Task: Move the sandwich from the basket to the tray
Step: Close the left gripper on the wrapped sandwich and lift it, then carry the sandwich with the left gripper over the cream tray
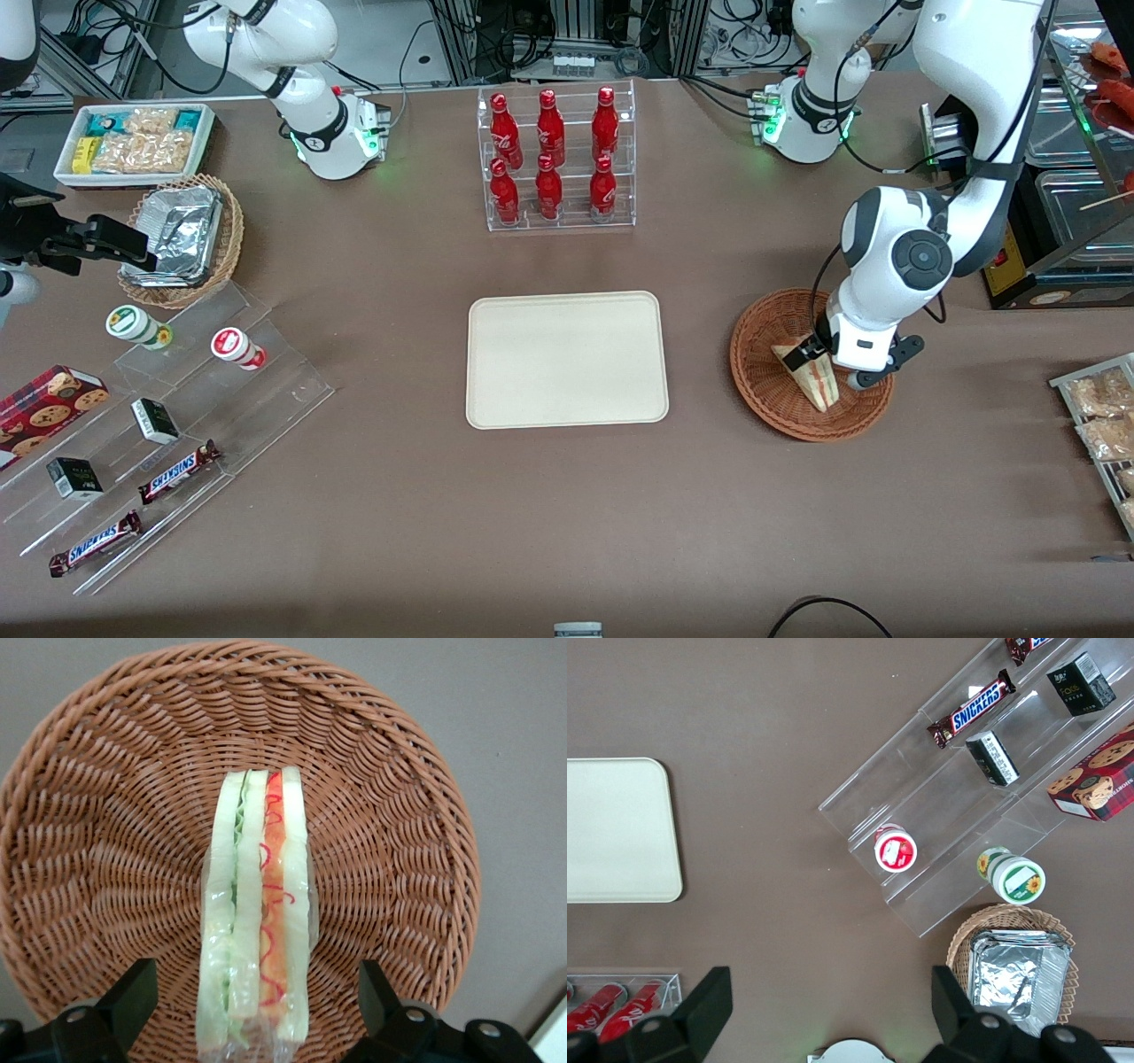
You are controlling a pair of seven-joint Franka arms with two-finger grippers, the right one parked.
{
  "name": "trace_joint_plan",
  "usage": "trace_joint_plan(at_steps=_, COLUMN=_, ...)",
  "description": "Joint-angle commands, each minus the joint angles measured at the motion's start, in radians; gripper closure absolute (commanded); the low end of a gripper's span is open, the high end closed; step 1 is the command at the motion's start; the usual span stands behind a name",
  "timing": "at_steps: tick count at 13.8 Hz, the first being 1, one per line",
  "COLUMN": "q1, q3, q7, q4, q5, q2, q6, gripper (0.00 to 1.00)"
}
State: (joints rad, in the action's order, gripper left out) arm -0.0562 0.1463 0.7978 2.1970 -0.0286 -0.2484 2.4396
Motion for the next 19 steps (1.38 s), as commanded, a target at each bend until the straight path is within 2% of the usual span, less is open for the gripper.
trace_joint_plan(at_steps=1, q1=-0.007, q3=-0.005, q7=0.028, q4=0.000, q5=-0.004, q2=-0.049, q6=0.038, gripper=0.00)
trace_joint_plan(at_steps=2, q1=-0.005, q3=-0.005, q7=0.029, q4=-0.002, q5=-0.004, q2=-0.057, q6=0.038, gripper=0.10)
trace_joint_plan(at_steps=3, q1=-0.005, q3=-0.005, q7=0.029, q4=-0.002, q5=-0.004, q2=-0.055, q6=0.035, gripper=0.53)
trace_joint_plan(at_steps=4, q1=-0.005, q3=-0.005, q7=0.020, q4=-0.002, q5=-0.004, q2=-0.052, q6=0.029, gripper=1.00)
trace_joint_plan(at_steps=7, q1=-0.004, q3=-0.005, q7=-0.018, q4=-0.022, q5=-0.011, q2=-0.037, q6=-0.011, gripper=1.00)
trace_joint_plan(at_steps=11, q1=-0.008, q3=-0.002, q7=-0.052, q4=-0.224, q5=-0.011, q2=-0.035, q6=-0.294, gripper=1.00)
trace_joint_plan(at_steps=13, q1=-0.011, q3=0.001, q7=-0.052, q4=-0.273, q5=-0.011, q2=-0.038, q6=-0.336, gripper=1.00)
trace_joint_plan(at_steps=19, q1=-0.190, q3=0.001, q7=-0.095, q4=-0.391, q5=-0.005, q2=-0.121, q6=-0.355, gripper=1.00)
